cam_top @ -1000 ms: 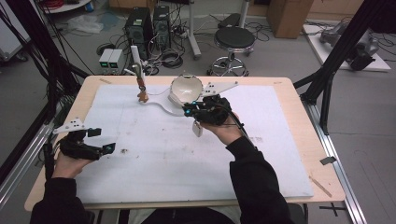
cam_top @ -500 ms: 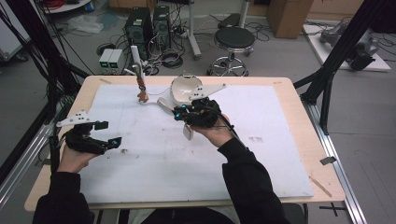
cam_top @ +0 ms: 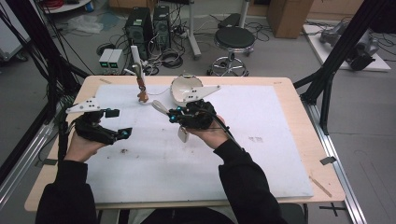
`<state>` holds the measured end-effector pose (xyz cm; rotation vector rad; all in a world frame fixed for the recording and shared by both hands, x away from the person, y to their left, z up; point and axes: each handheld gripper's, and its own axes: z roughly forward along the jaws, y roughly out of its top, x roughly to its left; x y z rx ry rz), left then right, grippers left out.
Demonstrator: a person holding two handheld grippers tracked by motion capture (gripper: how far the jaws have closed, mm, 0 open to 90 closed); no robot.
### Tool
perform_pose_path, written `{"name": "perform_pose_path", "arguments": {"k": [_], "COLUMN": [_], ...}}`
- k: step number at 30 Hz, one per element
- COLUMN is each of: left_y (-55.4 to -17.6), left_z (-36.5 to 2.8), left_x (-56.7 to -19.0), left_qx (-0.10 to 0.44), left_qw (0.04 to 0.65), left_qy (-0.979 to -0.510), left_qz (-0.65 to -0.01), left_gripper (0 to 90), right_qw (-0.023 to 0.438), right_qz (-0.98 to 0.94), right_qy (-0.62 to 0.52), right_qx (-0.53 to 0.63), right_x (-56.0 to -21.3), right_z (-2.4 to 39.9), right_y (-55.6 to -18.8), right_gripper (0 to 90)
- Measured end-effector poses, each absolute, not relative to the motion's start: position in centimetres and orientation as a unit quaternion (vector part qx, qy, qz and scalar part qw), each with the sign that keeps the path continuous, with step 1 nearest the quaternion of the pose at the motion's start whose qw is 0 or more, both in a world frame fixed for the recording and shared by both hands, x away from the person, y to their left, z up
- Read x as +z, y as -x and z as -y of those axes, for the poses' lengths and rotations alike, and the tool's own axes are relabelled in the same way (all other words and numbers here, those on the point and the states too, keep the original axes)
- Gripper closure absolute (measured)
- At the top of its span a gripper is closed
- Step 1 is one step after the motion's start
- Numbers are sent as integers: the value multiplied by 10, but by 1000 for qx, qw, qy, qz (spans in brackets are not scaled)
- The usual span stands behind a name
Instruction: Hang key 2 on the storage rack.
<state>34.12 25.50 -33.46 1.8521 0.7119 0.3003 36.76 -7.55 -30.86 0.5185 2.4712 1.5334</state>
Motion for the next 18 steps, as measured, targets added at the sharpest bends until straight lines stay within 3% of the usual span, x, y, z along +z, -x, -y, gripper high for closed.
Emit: {"name": "perform_pose_path", "arguments": {"k": [12, 16, 18], "left_y": [-362, -364, -364], "left_z": [-226, -225, -226], "left_x": [-301, -292, -291], "left_qx": [104, 87, 80], "left_qw": [577, 599, 605], "left_qy": [-771, -762, -761], "left_qz": [-249, -229, -220], "left_gripper": [88, 159, 239], "right_qw": [84, 84, 79], "right_qz": [-828, -828, -827], "right_qy": [-158, -147, -147], "right_qx": [532, 535, 537], "right_x": [-301, -298, -298], "right_z": [59, 53, 52], "right_y": [-365, -364, -363], "right_gripper": [826, 826, 826]}}
